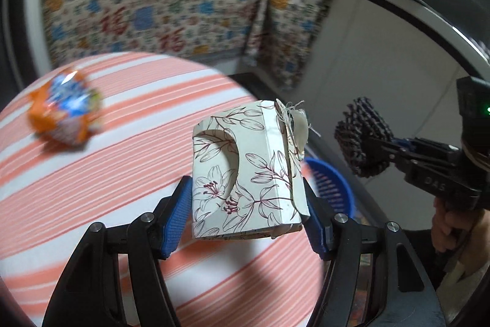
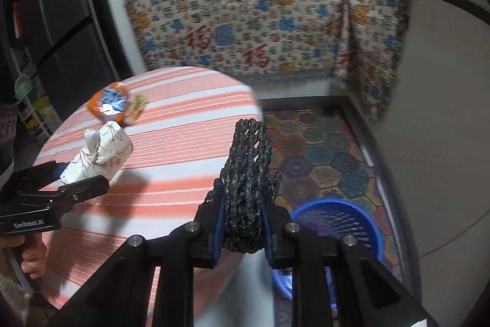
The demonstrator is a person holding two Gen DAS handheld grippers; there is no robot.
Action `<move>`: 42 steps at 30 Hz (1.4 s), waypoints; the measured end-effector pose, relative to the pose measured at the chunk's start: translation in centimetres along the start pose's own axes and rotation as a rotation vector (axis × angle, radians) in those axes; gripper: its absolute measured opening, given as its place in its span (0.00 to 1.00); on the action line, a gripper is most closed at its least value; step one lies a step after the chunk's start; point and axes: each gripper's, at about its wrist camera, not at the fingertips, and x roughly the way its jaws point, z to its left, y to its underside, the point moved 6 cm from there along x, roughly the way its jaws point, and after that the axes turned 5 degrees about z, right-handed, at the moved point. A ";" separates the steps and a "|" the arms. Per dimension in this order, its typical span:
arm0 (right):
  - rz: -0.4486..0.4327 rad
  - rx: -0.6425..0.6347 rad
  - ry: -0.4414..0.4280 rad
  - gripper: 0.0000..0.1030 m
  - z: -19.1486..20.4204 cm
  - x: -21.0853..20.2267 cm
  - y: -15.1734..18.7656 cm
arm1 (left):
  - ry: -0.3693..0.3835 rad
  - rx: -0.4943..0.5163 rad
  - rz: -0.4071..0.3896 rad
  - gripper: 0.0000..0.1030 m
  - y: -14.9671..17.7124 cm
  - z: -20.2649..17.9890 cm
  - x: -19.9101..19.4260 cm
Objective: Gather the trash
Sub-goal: 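Carry the paper box and mesh sleeve over the wastebasket and open both tools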
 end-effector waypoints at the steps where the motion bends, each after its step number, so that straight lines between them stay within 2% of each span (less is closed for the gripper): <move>1: 0.004 0.014 0.019 0.20 -1.4 -0.2 0.0 | 0.020 0.023 0.006 0.66 -0.6 -1.5 0.7; 6: 0.074 0.088 0.119 0.20 -9.2 0.2 0.6 | 0.117 0.093 0.037 0.66 -2.5 -7.8 4.1; 9: 0.107 0.145 0.129 0.21 -12.7 1.0 1.8 | 0.158 0.116 0.062 0.66 -2.9 -10.9 6.4; 13: 0.137 0.220 0.103 0.21 -15.6 2.5 3.5 | 0.163 0.128 0.099 0.66 -2.8 -12.9 9.3; 22: 0.173 0.322 0.043 0.23 -18.7 5.3 4.3 | 0.138 0.123 0.147 0.66 -2.3 -13.7 13.0; 37: 0.204 0.396 0.053 0.23 -21.0 8.0 4.4 | 0.124 0.119 0.196 0.68 -1.8 -14.0 17.7; 38: 0.205 0.399 0.056 0.25 -21.0 8.1 4.4 | 0.123 0.128 0.194 0.72 -1.8 -14.1 18.0; 40: 0.204 0.404 0.054 0.37 -21.1 8.2 4.5 | 0.125 0.139 0.191 0.78 -1.8 -14.4 18.3; 42: 0.201 0.418 0.041 0.40 -21.2 8.4 4.5 | 0.123 0.138 0.186 0.81 -1.8 -14.5 18.5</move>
